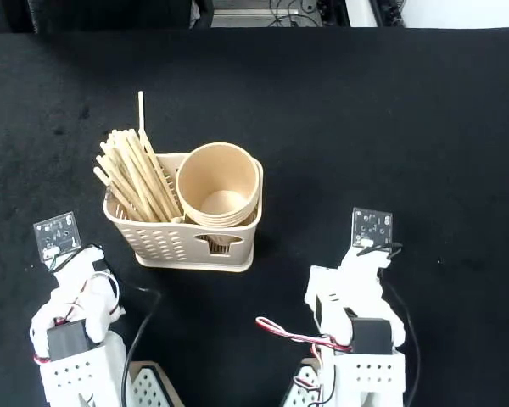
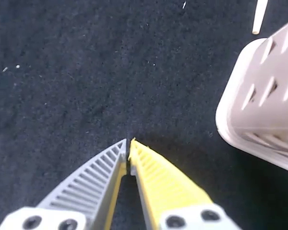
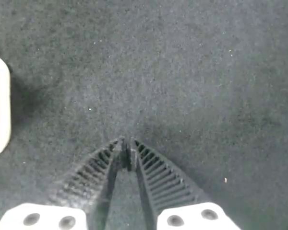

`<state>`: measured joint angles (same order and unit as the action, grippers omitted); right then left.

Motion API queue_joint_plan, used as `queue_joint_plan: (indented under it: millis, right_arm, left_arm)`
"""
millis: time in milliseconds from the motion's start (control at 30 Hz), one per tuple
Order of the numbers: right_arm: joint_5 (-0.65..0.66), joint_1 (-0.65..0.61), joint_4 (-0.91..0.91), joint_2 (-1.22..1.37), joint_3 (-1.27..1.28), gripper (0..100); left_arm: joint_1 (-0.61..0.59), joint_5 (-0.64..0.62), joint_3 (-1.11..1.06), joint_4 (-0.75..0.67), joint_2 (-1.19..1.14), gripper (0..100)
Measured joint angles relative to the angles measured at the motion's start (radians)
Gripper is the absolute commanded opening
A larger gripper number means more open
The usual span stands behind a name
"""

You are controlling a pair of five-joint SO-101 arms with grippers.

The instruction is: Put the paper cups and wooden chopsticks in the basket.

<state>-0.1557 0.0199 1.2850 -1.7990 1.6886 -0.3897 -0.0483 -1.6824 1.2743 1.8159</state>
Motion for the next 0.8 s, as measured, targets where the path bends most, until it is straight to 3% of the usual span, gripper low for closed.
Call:
queue_joint_plan:
  millis: [800]
  right_arm:
    - [0.0,0.0,0.0,0.0,0.0,1.3]
  left_arm:
    - [-0.037,0.0,0.0,0.0,0.0,3]
